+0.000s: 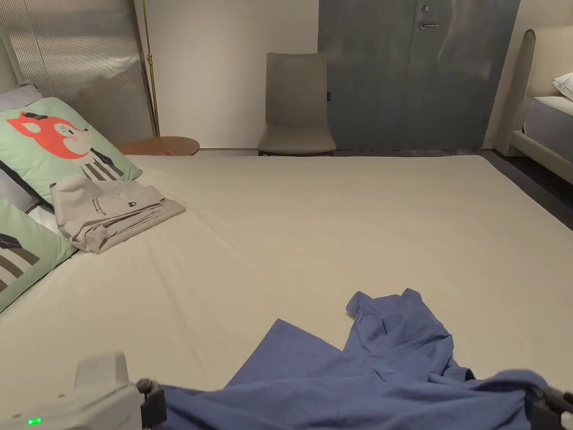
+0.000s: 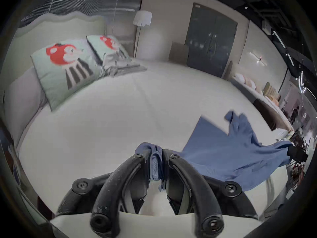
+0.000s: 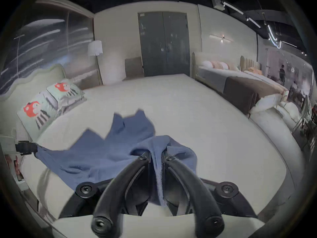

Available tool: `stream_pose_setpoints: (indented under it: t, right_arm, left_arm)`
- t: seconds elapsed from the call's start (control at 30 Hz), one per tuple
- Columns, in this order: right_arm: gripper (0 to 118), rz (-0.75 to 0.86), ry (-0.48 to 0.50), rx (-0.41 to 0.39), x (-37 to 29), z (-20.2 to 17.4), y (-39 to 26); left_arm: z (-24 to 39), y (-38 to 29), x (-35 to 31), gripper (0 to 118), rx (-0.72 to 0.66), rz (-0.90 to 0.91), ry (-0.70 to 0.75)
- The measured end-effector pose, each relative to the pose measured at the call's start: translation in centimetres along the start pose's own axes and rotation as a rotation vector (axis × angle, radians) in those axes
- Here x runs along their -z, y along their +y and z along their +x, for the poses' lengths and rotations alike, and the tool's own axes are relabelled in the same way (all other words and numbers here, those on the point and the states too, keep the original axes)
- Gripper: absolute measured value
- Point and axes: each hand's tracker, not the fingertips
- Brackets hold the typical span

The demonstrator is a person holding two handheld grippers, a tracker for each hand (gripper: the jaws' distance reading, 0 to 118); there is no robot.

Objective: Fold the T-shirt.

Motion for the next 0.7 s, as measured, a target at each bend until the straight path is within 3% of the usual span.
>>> stream_pose_setpoints:
  t: [0.17,0.5,0.53,0.57,0.63,0.67,0.7]
  right_arm:
    - [9,-0.152,-0.044,0.063,0.6,1.3,-5.1]
    - [9,-0.221,-0.083,0.043,1.8,2.6,-8.7]
    - [12,-0.216,-0.08,0.032,1.6,2.5,-8.6]
    - [20,-0.209,-0.078,0.012,1.4,2.4,-8.4]
    - [77,-0.156,-0.087,-0.013,0.4,2.0,-7.9]
    - [98,-0.109,-0.094,-0.03,-0.3,1.8,-7.4]
    - [98,-0.067,-0.086,-0.035,-0.9,1.6,-6.9]
  left_arm:
    - [-1.3,-3.7,1.3,10,0.013,-0.085,0.047]
    - [-2.2,-6.1,3.1,10,0.051,-0.158,0.078]
    - [-2.0,-6.1,2.8,15,0.054,-0.149,0.079]
    - [-1.9,-6.0,2.3,28,0.057,-0.127,0.08]
    - [-1.7,-5.7,0.9,82,0.067,-0.059,0.101]
    - [-1.6,-5.3,-0.2,102,0.064,-0.018,0.094]
    - [-1.6,-4.9,-1.1,102,0.052,0.019,0.086]
